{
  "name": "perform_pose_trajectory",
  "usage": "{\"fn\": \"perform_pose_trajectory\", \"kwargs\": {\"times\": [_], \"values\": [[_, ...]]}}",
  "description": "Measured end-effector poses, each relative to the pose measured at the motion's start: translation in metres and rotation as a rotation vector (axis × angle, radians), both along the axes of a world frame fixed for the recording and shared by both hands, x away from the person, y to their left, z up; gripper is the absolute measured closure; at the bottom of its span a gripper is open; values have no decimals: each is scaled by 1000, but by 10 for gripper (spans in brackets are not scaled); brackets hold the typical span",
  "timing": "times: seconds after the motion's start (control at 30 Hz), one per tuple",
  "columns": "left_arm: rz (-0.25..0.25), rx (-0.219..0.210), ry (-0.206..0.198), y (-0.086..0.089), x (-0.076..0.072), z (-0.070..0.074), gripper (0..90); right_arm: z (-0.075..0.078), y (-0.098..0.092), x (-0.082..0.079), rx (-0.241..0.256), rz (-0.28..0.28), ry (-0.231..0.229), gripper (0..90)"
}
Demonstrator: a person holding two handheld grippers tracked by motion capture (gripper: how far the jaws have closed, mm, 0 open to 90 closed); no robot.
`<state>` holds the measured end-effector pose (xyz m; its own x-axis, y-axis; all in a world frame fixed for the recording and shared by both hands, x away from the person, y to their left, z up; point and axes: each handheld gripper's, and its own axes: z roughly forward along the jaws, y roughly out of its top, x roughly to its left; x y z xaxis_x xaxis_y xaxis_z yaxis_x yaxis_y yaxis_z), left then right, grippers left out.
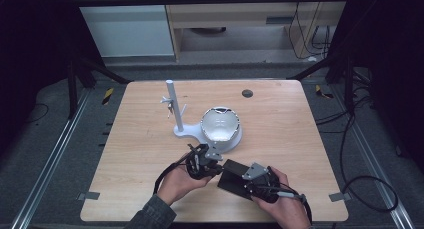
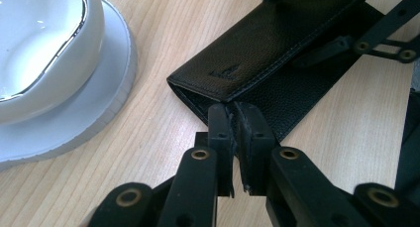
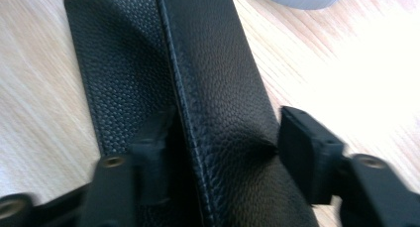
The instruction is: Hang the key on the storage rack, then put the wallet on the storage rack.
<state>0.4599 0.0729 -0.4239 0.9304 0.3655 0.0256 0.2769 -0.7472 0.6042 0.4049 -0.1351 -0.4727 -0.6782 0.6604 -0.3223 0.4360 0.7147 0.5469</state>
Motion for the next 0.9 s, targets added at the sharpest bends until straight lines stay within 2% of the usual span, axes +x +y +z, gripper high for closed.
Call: {"fn": "perform_pose_trajectory", "kwargs": {"times": [0.1,0.23,0.33,0.4,0.5,0.67,0.83,0.9], "values": [[14,-9,-4,0,-2,2,795,0,0,0,-36,-8,-41,637],[50,-18,-37,4,-5,6,548,5,-4,-1,-33,10,-95,785],[74,-26,-50,8,-5,9,372,9,-10,-1,4,26,-117,811],[70,-30,-49,10,-5,10,276,12,-14,-2,20,35,-134,822],[64,-45,-60,12,-5,13,189,15,-21,-4,53,42,-160,829],[72,-51,-68,14,-3,15,138,26,-35,-6,150,49,-216,832],[70,-45,-67,14,1,22,130,38,-47,-3,248,52,-259,834],[71,-45,-76,14,2,25,129,42,-51,-3,272,52,-272,834]]}}
